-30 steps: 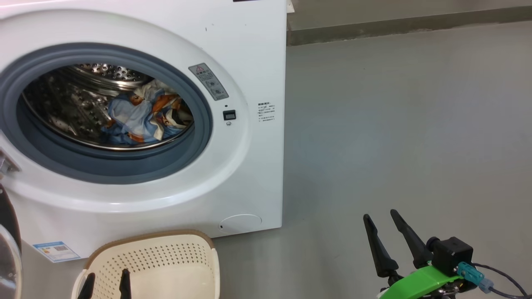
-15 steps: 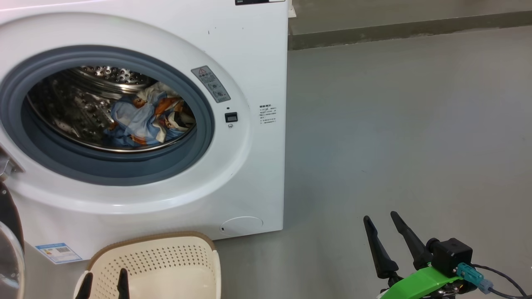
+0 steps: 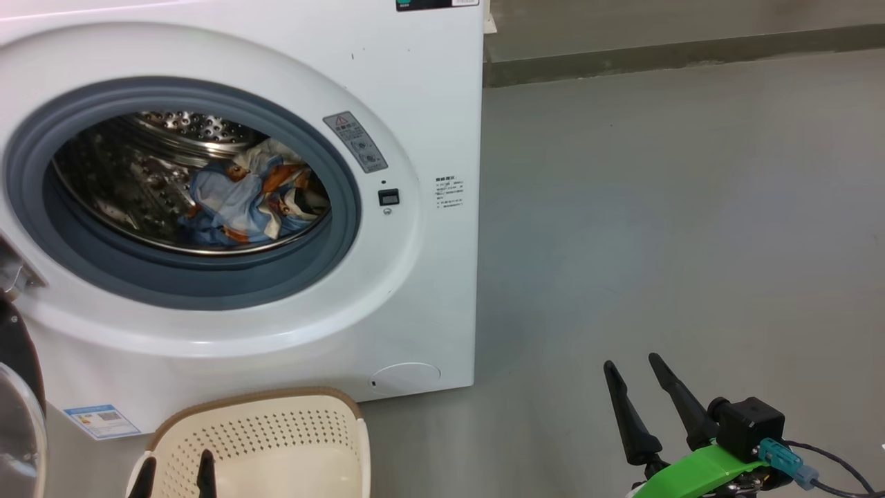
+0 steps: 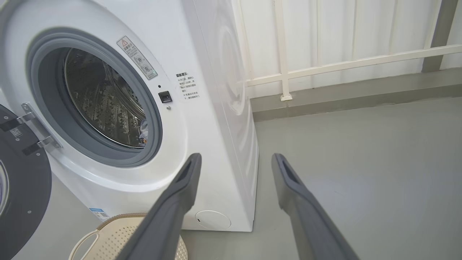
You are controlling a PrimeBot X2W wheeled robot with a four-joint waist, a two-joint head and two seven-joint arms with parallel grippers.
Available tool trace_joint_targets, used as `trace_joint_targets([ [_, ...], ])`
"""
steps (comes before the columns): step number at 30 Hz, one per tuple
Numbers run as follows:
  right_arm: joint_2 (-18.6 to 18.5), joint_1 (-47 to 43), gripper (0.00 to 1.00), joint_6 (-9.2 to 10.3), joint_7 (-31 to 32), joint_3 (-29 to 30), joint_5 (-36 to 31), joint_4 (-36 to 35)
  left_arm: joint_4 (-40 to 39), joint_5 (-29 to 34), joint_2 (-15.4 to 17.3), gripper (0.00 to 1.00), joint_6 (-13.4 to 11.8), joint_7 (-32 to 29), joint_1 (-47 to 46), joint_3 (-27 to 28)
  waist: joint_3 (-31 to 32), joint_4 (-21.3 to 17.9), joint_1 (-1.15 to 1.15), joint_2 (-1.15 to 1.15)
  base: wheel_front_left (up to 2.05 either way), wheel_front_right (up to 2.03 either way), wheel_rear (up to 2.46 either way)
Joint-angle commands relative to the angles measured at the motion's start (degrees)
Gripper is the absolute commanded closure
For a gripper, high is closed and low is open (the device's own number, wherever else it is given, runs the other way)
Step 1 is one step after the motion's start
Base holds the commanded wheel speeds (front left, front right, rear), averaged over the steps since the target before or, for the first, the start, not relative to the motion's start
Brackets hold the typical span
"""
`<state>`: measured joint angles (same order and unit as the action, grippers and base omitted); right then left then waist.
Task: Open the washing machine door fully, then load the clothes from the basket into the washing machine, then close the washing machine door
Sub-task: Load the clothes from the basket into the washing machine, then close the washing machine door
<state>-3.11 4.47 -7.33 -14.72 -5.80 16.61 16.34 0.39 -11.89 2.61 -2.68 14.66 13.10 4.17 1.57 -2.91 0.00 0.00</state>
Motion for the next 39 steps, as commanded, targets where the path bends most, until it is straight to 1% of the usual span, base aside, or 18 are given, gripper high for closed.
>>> trace_joint_targets([
  [1, 0.2, 0.2, 0.00, -0.16, -0.3, -1.6, -0.5, -1.2, -1.0, 0.2, 0.3, 0.00, 0.2, 0.3, -0.9, 1.8, 0.1, 0.1, 0.00, 0.00, 0.00, 0.00, 0.00],
  [8, 0.2, 0.2, 0.00, -0.16, -0.3, -1.6, -0.5, -1.1, -0.7, 0.1, 0.3, 0.00, 0.3, 0.3, -0.9, 1.7, 0.4, 0.2, 0.00, 0.00, -0.04, 0.04, 0.00],
  [14, 0.2, 0.2, 0.00, -0.16, -0.3, -1.3, -0.4, -1.1, -0.3, 0.2, 0.3, 0.00, 0.0, 0.3, -1.2, 1.9, 0.1, 0.2, 0.00, 0.00, -0.70, 0.70, 0.00],
  [22, 0.2, 0.3, 0.00, -0.16, -0.3, -1.4, -0.1, -1.1, -0.2, 0.2, 0.3, 0.00, 0.3, 0.3, -1.7, 1.9, -0.2, 0.0, 0.00, 0.00, -1.64, 1.64, 0.00],
  [25, 0.2, 0.4, 0.00, -0.16, -0.3, -1.3, -0.1, -1.1, -0.5, -0.4, 0.3, 0.00, 0.8, 0.3, -2.1, 1.8, -0.2, 0.0, 0.00, 0.00, -2.12, 2.12, 0.00],
  [30, 0.2, 0.4, 0.00, -0.16, -0.3, -0.9, -0.3, -1.4, -1.2, -0.1, 0.3, 0.00, 0.3, 0.3, -2.3, 2.2, -0.3, 0.1, 0.00, 0.00, -1.82, 1.82, 0.00],
  [39, 0.2, 0.4, 0.00, -0.16, -0.3, -1.0, -0.5, -2.0, -1.4, -0.2, 0.3, 0.00, 1.1, 0.3, -3.6, 3.5, -0.4, 0.4, 0.00, 0.00, -0.88, 0.88, 0.00],
])
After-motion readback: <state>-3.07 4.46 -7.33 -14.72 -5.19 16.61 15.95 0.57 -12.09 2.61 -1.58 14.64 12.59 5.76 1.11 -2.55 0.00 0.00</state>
